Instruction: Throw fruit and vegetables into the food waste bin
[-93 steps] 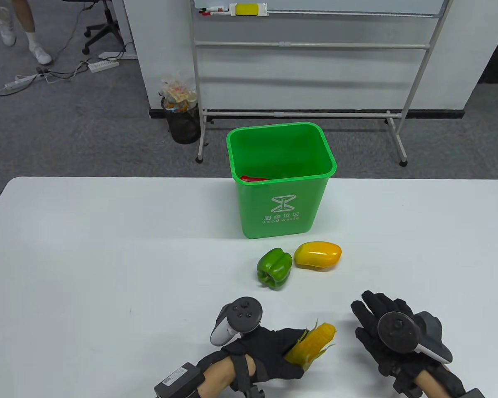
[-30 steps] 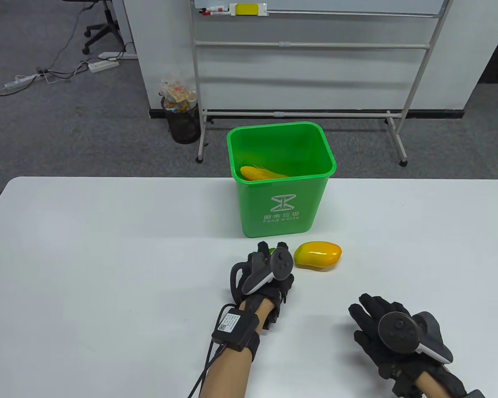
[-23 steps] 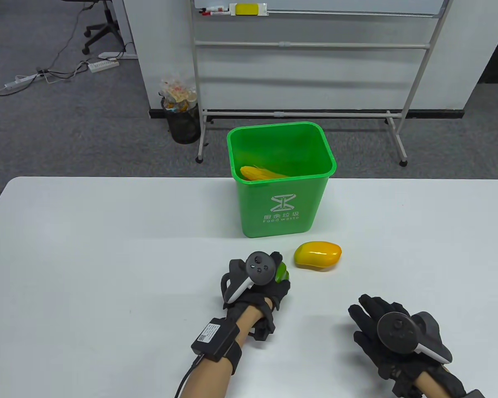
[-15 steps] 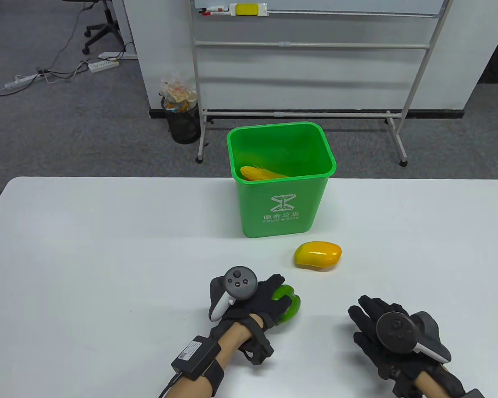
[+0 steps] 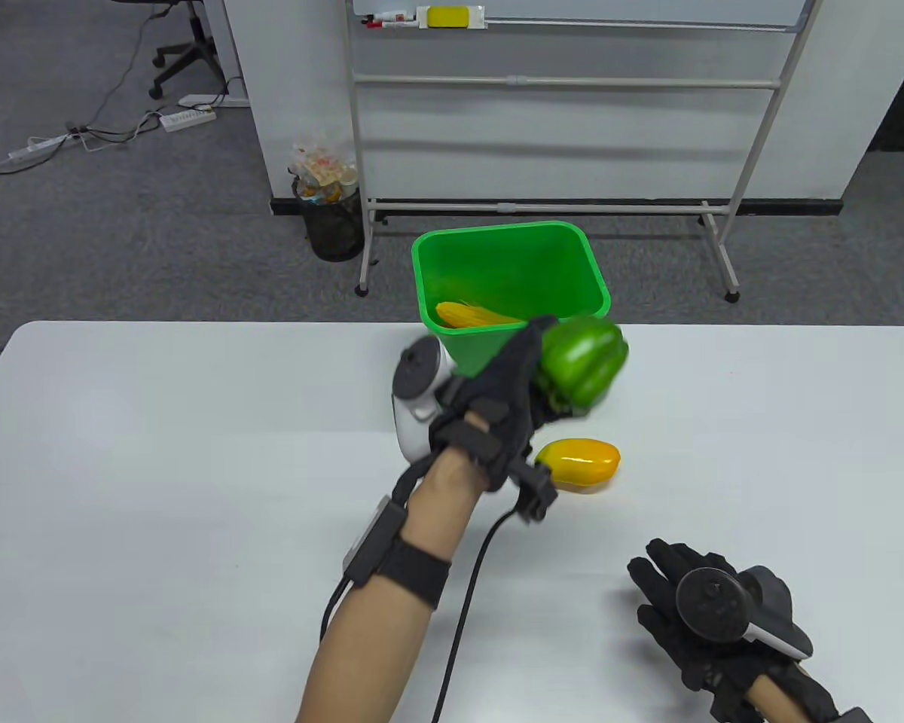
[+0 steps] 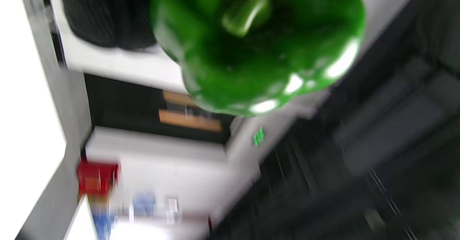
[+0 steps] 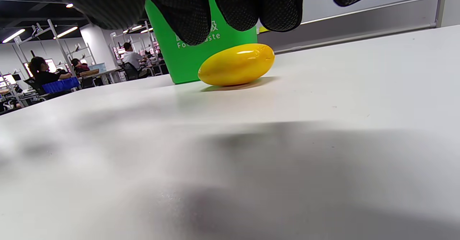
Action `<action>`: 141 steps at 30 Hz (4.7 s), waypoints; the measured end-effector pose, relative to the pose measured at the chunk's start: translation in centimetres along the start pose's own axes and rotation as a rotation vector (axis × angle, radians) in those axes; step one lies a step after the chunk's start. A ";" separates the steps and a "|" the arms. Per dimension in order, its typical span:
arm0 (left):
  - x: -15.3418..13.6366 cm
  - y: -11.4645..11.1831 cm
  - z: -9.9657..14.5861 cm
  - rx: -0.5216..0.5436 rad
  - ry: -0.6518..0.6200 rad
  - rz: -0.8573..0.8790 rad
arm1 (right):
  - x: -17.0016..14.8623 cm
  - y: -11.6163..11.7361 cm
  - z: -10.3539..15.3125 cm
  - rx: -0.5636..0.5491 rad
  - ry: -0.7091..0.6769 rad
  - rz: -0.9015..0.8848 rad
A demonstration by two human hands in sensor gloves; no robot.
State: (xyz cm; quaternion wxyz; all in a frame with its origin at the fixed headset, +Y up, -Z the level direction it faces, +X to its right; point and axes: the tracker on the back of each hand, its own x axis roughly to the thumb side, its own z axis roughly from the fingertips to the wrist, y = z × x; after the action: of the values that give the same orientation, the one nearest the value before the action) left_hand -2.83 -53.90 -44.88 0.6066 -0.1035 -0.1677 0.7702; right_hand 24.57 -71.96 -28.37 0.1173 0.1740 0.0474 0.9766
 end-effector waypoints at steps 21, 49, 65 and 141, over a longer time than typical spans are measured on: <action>-10.0 -6.6 -1.4 -0.139 -0.055 -1.348 | 0.1 0.0 0.0 0.010 0.003 -0.017; -25.3 -6.0 -5.0 -0.292 0.178 -1.693 | -0.1 0.7 -0.4 0.049 0.009 -0.015; -21.1 -0.7 8.5 -0.387 0.138 -0.917 | 0.0 1.3 -0.5 0.091 0.000 -0.008; -12.9 5.4 19.4 -0.010 0.061 -1.986 | 0.6 -1.3 0.2 -0.248 0.105 0.182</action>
State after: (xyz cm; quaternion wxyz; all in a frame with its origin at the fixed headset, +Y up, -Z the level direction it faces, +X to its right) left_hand -11.64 -70.08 -29.65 0.9800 0.0615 -0.1658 -0.0913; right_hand 24.37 -70.51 -28.19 0.0465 0.1105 -0.0832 0.9893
